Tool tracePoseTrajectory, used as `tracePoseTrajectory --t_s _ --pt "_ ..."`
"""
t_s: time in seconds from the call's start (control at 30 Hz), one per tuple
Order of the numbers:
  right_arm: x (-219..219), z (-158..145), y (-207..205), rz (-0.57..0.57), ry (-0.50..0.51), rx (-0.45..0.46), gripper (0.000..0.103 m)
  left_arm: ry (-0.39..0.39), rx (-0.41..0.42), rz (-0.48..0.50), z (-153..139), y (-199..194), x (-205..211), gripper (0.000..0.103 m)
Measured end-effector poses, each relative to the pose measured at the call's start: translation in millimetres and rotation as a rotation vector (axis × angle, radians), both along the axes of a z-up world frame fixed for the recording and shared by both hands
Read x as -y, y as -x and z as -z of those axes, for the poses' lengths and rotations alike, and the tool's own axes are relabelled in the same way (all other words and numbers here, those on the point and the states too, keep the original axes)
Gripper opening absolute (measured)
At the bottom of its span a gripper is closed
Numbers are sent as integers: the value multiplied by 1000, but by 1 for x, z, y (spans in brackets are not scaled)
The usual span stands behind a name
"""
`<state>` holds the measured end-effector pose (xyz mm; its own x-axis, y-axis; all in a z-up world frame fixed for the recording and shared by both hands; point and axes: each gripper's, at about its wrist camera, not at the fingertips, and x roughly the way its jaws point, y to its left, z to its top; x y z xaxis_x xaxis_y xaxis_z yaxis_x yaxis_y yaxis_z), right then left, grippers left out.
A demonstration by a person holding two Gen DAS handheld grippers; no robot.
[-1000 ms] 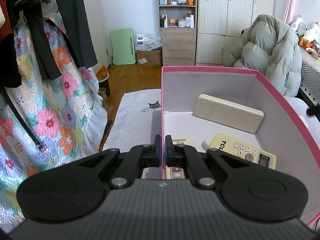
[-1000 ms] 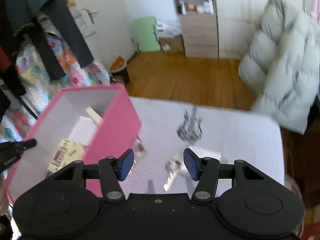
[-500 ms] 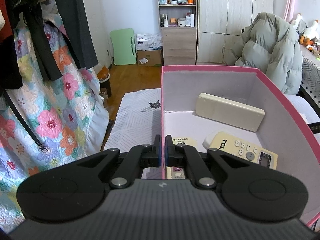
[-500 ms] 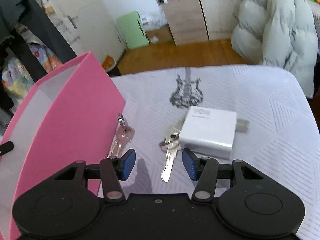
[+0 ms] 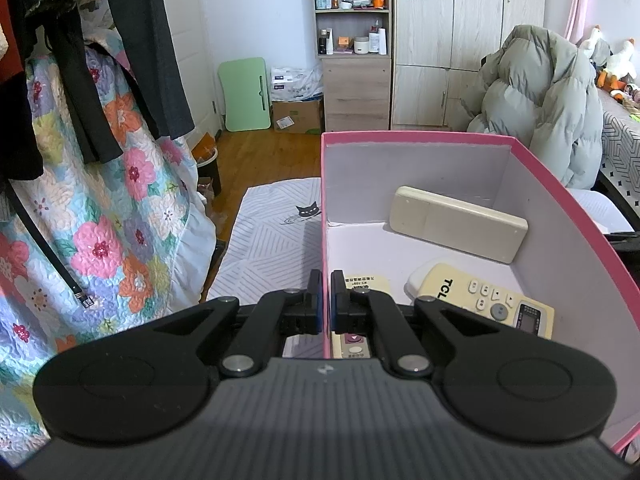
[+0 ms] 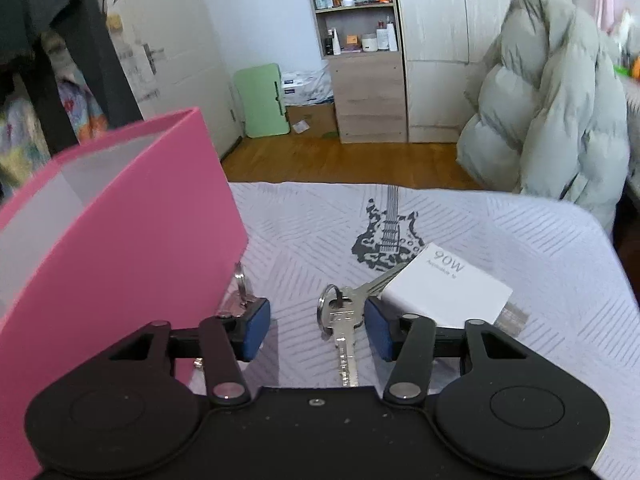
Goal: Organize rigid objects
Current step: 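Move the right gripper back to the silver keys and grasp them, then lift the keys with the right gripper and drop them into the pink box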
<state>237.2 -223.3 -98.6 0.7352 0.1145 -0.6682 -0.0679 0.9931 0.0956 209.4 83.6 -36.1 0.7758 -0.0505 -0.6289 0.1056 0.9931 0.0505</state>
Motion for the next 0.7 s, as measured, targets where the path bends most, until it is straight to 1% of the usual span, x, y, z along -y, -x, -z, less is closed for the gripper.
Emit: tracePoseTrajectory --t_s 0.03,0.07,0.17,0.3,0.5,0.57,0.7 --pt "-2 0 0 -6 43 6 26 1 0 0 0 0 0 3" --pt "-2 -1 1 -21 52 6 26 6 0 0 0 1 1 3" --pt "2 -6 7 -35 14 32 26 7 0 0 1 2 1 3" --pt "-2 -20 19 -80 26 84 25 8 0 0 1 2 1 3" --pt "-3 -44 29 -121 -22 136 25 11 3 -3 2 3 3 3" --pt "-1 -55 34 -124 -57 152 25 9 4 -3 2 3 3 3" --pt "-2 -79 42 -151 -94 191 25 8 6 -3 1 4 3 3"
